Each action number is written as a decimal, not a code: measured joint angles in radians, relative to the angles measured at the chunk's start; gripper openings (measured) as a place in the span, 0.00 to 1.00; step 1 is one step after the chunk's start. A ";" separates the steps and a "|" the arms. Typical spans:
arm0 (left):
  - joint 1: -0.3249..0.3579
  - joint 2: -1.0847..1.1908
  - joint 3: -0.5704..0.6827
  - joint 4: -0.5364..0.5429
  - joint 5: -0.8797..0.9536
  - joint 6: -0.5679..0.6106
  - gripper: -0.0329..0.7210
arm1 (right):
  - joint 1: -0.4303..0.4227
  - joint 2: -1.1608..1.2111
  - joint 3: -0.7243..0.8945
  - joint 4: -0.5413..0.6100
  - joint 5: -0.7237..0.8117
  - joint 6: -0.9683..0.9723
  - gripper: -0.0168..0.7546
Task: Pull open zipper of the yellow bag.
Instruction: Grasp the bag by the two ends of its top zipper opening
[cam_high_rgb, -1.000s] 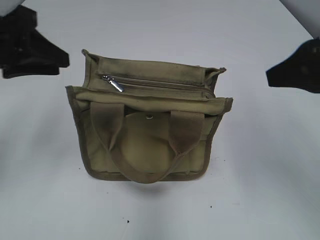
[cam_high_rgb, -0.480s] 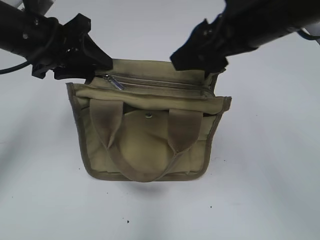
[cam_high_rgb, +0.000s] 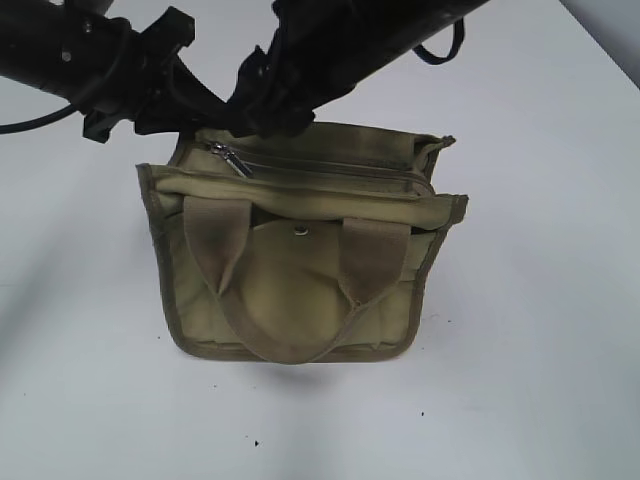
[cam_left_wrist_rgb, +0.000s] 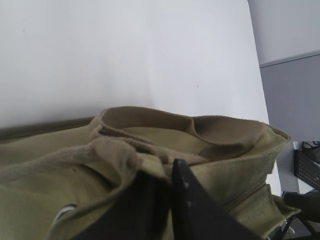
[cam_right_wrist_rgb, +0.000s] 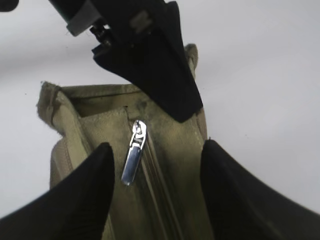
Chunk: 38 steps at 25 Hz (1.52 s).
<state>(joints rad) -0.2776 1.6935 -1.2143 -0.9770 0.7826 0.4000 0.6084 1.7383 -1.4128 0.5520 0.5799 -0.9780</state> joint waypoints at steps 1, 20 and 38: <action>0.000 0.000 0.000 -0.004 0.001 0.005 0.09 | 0.006 0.016 -0.011 -0.001 -0.001 -0.008 0.58; 0.000 0.001 0.000 -0.032 0.020 0.009 0.09 | 0.062 0.118 -0.028 -0.203 0.004 0.041 0.26; 0.002 -0.003 0.000 -0.051 0.050 0.009 0.09 | -0.070 0.005 -0.031 -0.380 0.382 0.319 0.02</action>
<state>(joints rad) -0.2758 1.6908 -1.2143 -1.0278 0.8329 0.4091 0.5384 1.7437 -1.4438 0.1717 0.9622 -0.6590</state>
